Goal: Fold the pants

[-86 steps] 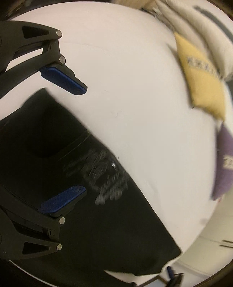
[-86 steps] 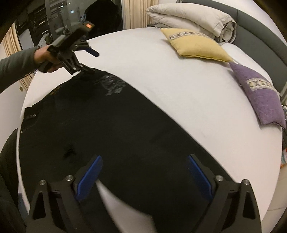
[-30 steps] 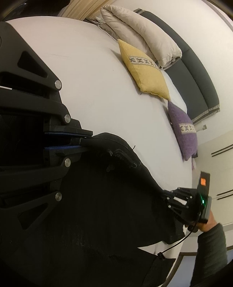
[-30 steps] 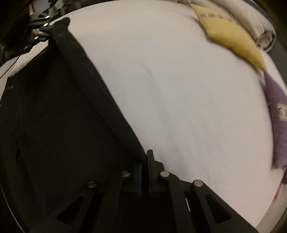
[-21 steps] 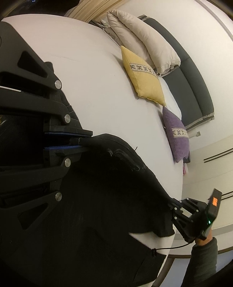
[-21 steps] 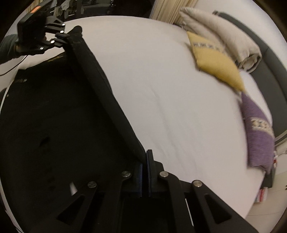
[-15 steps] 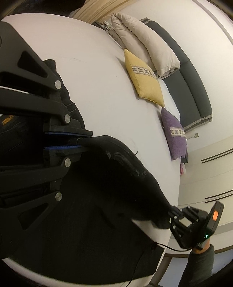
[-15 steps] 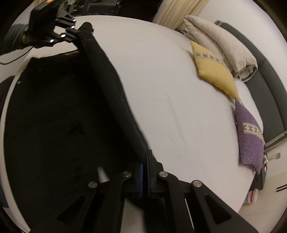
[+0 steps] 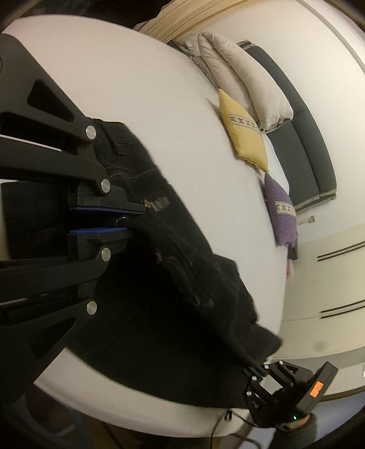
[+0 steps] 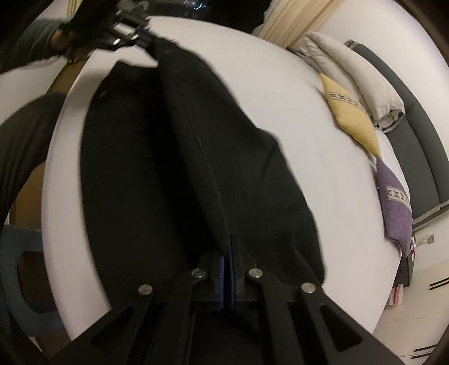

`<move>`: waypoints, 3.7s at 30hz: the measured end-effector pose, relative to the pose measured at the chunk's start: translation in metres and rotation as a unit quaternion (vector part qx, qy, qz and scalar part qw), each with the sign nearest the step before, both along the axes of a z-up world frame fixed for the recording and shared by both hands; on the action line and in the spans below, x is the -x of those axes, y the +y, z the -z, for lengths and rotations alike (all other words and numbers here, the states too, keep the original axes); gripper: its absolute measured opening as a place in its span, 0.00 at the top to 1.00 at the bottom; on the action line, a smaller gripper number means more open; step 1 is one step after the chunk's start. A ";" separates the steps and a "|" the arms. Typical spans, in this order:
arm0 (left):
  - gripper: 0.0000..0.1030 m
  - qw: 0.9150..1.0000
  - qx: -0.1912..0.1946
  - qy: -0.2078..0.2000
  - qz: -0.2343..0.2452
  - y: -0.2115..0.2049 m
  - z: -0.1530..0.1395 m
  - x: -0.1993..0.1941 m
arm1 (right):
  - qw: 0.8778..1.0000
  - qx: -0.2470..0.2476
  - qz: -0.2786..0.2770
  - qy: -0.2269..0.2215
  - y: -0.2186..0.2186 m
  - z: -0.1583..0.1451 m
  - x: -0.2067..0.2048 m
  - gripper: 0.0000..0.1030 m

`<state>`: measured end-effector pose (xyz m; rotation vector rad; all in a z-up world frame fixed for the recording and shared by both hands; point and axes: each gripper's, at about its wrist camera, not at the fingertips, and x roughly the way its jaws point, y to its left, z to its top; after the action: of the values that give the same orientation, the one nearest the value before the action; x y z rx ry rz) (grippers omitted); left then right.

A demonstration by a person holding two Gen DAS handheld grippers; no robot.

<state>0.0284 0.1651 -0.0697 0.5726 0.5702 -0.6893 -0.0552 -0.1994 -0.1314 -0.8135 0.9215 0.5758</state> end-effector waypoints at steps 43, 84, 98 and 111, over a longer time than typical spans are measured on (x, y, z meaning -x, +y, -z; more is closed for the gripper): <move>0.81 0.990 -0.092 0.100 0.044 0.009 0.052 0.050 | 0.997 0.053 0.052 -0.035 0.038 0.066 0.079 0.95; 0.81 0.982 -0.014 0.176 -0.072 -0.096 0.075 -0.017 | 0.442 -0.627 0.640 0.044 -0.347 0.093 0.075 0.73; 0.81 0.983 -0.024 0.162 -0.078 -0.099 0.078 -0.012 | 0.517 -0.592 0.611 -0.093 -0.341 -0.011 0.099 0.98; 0.81 0.983 -0.024 0.155 -0.090 -0.103 0.078 -0.008 | 0.482 -0.544 0.687 0.006 -0.347 0.051 0.096 0.24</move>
<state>0.0362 0.0623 -0.1475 0.4531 0.9206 -0.5980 -0.1513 -0.5467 -0.1820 1.1668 0.7044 -0.3753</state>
